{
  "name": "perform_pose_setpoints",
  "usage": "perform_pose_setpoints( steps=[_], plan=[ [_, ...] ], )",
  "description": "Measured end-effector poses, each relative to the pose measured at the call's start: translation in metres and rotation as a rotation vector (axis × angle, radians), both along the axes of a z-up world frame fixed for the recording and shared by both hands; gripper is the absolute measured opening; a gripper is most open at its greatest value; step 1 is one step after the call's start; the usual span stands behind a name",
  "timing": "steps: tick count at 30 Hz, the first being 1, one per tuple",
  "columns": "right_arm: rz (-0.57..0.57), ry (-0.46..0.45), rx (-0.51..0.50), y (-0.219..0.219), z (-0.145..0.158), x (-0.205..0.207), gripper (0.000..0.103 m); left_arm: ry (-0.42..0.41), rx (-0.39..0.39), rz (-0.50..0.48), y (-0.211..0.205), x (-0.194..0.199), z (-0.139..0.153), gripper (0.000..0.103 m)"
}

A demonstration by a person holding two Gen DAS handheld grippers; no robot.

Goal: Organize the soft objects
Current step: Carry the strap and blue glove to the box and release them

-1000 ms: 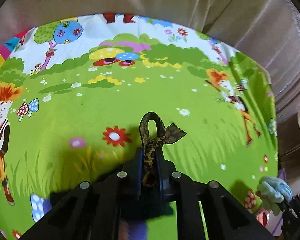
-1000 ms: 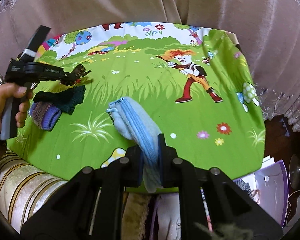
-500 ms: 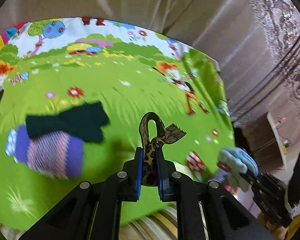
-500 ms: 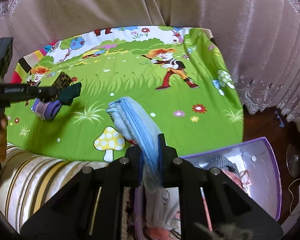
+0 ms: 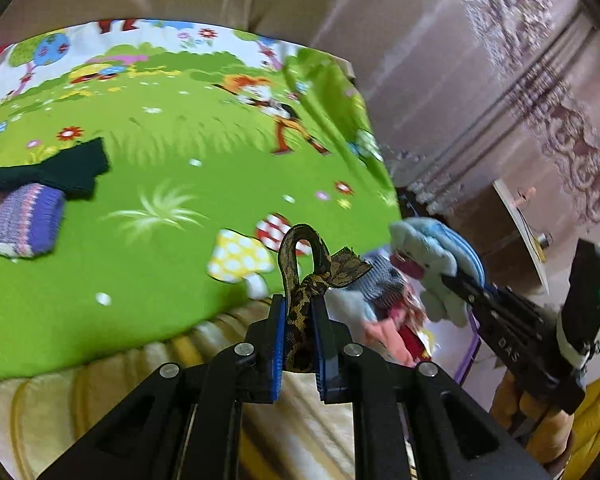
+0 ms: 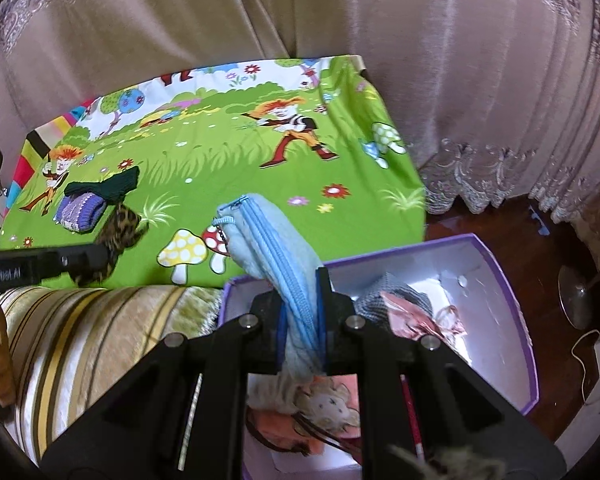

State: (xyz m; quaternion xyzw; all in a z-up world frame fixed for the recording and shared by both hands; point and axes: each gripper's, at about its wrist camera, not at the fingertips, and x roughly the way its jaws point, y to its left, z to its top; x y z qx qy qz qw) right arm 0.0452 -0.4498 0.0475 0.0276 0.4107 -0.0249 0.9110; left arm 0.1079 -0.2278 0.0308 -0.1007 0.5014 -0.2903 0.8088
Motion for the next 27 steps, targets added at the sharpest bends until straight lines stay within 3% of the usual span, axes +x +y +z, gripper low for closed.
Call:
perform_pose_setpoints(
  steps=[18, 20, 22, 24, 26, 27],
  plan=[
    [-0.214, 0.012, -0.077, -0.069, -0.006, -0.047, 0.016, -0.056, 0.010, -0.200, -0.081, -0.062, 0.007, 0.015],
    [-0.229, 0.019, -0.079, -0.073, -0.007, -0.048, 0.021, -0.055, 0.012, -0.219, -0.088, -0.062, 0.007, 0.022],
    [-0.232, 0.025, -0.067, -0.075, -0.008, -0.048, 0.026, -0.060, 0.017, -0.229, -0.090, -0.063, 0.006, 0.039],
    [-0.227, 0.022, -0.053, -0.075, -0.009, -0.048, 0.036, -0.055, 0.012, -0.221, -0.088, -0.062, 0.006, 0.048],
    [-0.214, 0.014, -0.034, -0.074, -0.008, -0.049, 0.054, -0.042, 0.001, -0.203, -0.083, -0.058, 0.005, 0.048],
    [-0.206, 0.009, -0.025, -0.073, -0.008, -0.049, 0.056, -0.039, -0.001, -0.196, -0.082, -0.057, 0.004, 0.048]
  ],
)
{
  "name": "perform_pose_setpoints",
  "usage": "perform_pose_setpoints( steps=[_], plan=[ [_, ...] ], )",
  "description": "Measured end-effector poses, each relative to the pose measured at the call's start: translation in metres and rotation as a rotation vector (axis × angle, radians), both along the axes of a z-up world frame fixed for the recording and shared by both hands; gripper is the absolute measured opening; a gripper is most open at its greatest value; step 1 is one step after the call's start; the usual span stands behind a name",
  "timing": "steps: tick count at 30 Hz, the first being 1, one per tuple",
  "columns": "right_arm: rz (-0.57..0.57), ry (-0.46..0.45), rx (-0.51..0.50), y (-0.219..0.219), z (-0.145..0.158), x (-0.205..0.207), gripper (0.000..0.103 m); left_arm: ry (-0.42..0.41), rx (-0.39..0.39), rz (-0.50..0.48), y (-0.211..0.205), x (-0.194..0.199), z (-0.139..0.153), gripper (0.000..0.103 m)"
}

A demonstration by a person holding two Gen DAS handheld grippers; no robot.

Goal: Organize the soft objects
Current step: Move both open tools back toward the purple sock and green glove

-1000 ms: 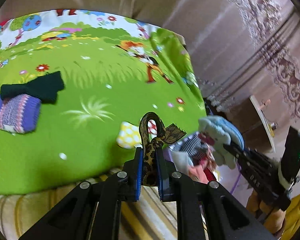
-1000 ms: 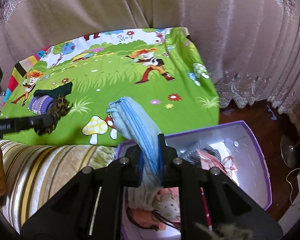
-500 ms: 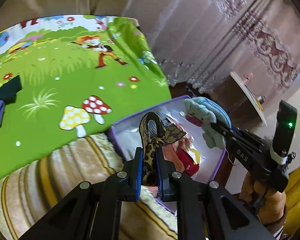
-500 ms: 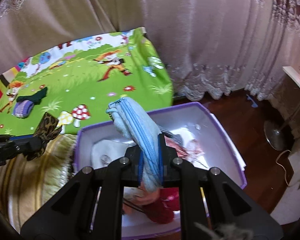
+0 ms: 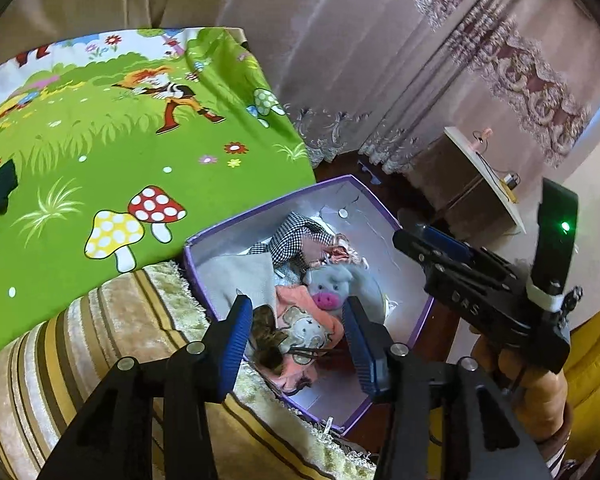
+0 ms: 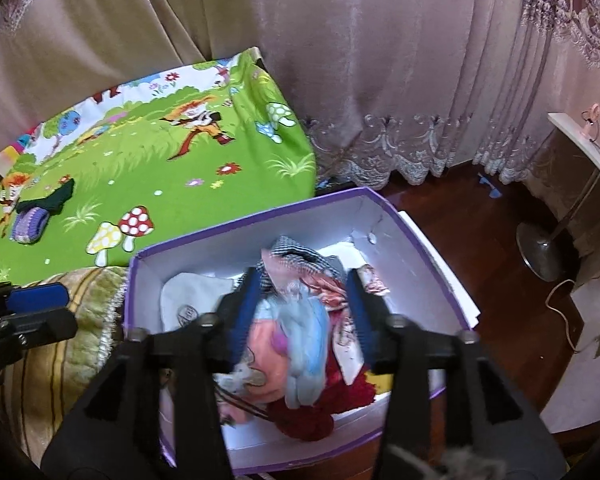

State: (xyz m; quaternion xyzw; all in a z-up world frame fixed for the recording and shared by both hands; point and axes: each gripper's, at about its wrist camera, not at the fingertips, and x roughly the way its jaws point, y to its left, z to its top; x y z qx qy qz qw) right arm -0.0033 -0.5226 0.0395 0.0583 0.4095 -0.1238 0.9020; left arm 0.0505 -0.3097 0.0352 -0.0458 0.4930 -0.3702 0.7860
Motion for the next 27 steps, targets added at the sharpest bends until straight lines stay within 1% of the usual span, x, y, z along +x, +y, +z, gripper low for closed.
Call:
perform_pose_setpoints(
  steps=[2, 9, 16, 19, 22, 25, 27],
  plan=[
    [0.019, -0.013, 0.011, 0.005, 0.002, 0.000, 0.060, 0.004, 0.000, 0.022, 0.005, 0.003, -0.001, 0.048],
    [0.107, -0.035, 0.067, 0.029, 0.004, 0.004, 0.061, 0.007, -0.007, 0.130, 0.040, 0.017, 0.000, 0.048],
    [0.220, -0.030, 0.058, 0.068, 0.005, 0.015, 0.061, 0.022, -0.026, 0.284, 0.104, 0.037, -0.002, 0.048],
    [0.272, -0.032, 0.076, 0.083, 0.006, 0.019, 0.061, 0.031, -0.029, 0.350, 0.133, 0.042, -0.004, 0.048],
    [0.309, -0.030, 0.091, 0.096, 0.008, 0.026, 0.061, 0.051, -0.025, 0.439, 0.166, 0.048, -0.010, 0.049],
    [0.341, -0.018, 0.079, 0.110, 0.007, 0.034, 0.061, 0.088, -0.034, 0.539, 0.202, 0.056, -0.018, 0.049],
    [0.366, -0.011, 0.078, 0.119, 0.007, 0.040, 0.061, 0.104, -0.038, 0.587, 0.219, 0.060, -0.022, 0.049]
  ],
)
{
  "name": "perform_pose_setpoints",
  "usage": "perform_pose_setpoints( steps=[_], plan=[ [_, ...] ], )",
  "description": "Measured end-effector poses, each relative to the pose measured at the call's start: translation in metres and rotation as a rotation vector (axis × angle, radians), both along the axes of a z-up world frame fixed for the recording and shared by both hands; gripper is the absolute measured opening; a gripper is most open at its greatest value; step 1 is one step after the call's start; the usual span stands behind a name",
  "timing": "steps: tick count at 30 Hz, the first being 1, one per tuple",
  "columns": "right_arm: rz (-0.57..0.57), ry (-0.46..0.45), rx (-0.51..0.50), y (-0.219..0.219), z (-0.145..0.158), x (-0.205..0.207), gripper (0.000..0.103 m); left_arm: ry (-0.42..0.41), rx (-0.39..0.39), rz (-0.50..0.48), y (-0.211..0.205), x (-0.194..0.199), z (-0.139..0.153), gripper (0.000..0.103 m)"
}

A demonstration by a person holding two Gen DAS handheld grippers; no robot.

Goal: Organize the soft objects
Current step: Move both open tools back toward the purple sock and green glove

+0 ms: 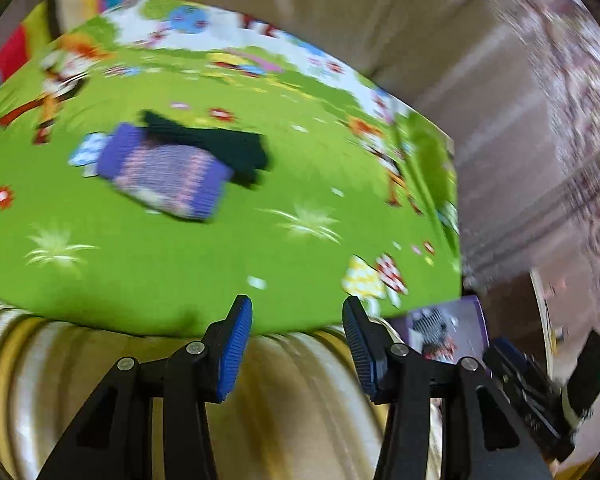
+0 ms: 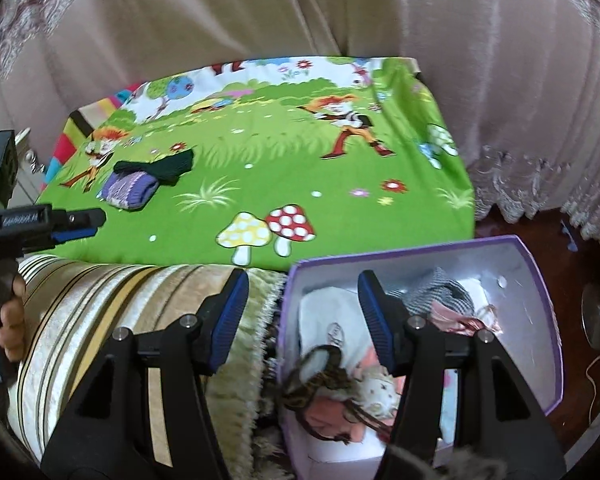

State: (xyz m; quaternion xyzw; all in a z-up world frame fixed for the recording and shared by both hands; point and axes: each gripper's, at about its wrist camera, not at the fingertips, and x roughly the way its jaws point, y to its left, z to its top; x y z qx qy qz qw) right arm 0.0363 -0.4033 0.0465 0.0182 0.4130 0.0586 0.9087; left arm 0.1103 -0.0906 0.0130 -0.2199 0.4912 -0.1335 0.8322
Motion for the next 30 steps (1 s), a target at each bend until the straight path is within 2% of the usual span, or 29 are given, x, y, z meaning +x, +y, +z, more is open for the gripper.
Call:
perform_pose_setpoints(
  steps=[7, 14, 23, 30],
  plan=[
    [0.078, 0.003, -0.014, 0.031, 0.000, 0.024, 0.061, 0.099, -0.041, 0.159, 0.057, 0.026, -0.024, 0.053],
    [0.141, 0.001, -0.022, 0.056, 0.001, 0.045, 0.061, 0.170, -0.029, 0.211, 0.082, 0.061, -0.044, 0.054],
    [0.177, 0.016, -0.013, 0.070, -0.005, 0.066, 0.061, 0.242, 0.006, 0.247, 0.088, 0.099, -0.068, 0.054],
    [0.199, 0.024, -0.009, 0.076, -0.010, 0.080, 0.061, 0.234, 0.005, 0.267, 0.084, 0.118, -0.066, 0.061]
  ],
)
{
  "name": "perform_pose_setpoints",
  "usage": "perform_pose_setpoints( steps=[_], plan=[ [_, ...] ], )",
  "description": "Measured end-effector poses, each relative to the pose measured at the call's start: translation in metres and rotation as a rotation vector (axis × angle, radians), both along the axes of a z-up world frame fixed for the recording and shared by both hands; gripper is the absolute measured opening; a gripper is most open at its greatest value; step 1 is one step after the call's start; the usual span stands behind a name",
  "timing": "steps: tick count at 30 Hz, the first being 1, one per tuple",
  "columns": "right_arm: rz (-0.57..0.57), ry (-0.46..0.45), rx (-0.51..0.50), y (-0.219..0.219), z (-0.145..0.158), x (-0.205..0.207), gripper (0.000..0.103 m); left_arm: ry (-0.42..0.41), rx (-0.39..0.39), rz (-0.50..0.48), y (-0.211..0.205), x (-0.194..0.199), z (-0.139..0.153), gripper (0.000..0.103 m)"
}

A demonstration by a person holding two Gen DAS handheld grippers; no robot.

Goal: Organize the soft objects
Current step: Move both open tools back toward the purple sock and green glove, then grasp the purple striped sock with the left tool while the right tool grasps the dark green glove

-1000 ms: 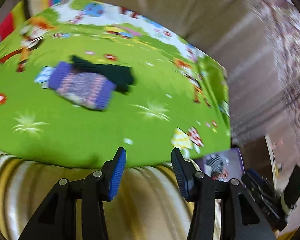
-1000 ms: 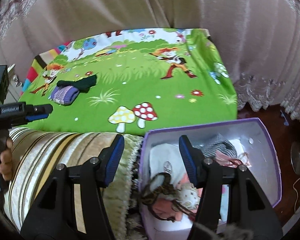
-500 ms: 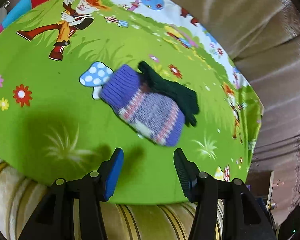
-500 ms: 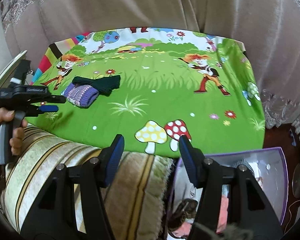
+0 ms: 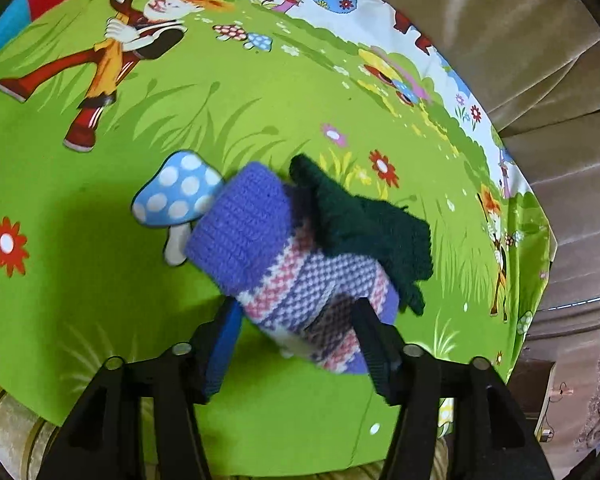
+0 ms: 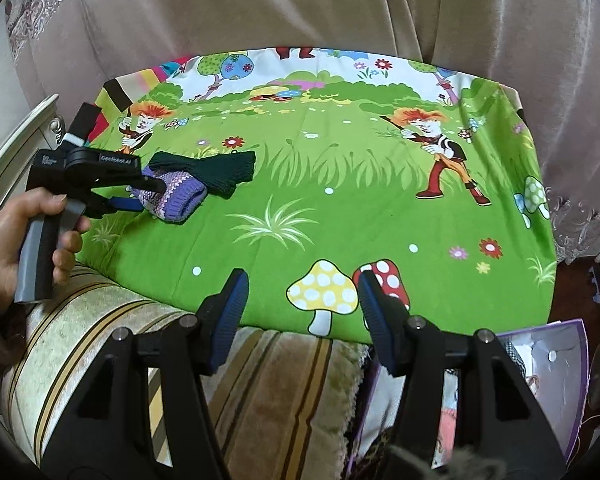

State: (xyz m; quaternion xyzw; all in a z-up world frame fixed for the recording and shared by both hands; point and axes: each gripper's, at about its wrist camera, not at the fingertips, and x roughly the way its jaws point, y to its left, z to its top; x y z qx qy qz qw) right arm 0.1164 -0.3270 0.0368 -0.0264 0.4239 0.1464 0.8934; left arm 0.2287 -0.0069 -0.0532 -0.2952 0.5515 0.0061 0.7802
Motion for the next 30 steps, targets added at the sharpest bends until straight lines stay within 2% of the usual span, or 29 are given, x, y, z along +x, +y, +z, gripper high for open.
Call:
perform_pose_setpoints(
  steps=[3, 6, 9, 11, 14, 16, 22, 30],
  plan=[
    [0.008, 0.002, -0.002, 0.004, -0.001, 0.005, 0.061, -0.003, 0.044, 0.000, -0.004, 0.008, 0.002, 0.062],
    [0.021, 0.000, -0.008, 0.010, -0.002, 0.012, 0.061, -0.007, 0.122, -0.017, -0.011, 0.015, 0.003, 0.061],
    [0.039, 0.005, -0.017, 0.018, -0.003, 0.022, 0.061, -0.021, 0.195, -0.042, -0.015, 0.018, 0.004, 0.051],
    [0.059, 0.002, -0.020, 0.026, -0.003, 0.028, 0.062, -0.037, 0.230, -0.060, -0.015, 0.020, 0.003, 0.037],
    [0.091, 0.007, -0.018, 0.041, -0.006, 0.041, 0.068, -0.065, 0.246, -0.085, -0.015, 0.019, 0.005, 0.020],
    [0.123, 0.007, -0.015, 0.054, -0.007, 0.051, 0.069, -0.084, 0.252, -0.100, -0.016, 0.018, 0.007, 0.017],
    [0.194, 0.032, -0.013, 0.093, -0.016, 0.082, 0.070, -0.118, 0.208, -0.092, -0.005, 0.007, 0.012, 0.015],
    [0.291, 0.064, -0.067, 0.140, -0.036, 0.115, 0.070, -0.151, 0.216, -0.011, 0.030, -0.016, 0.022, 0.015]
  ],
)
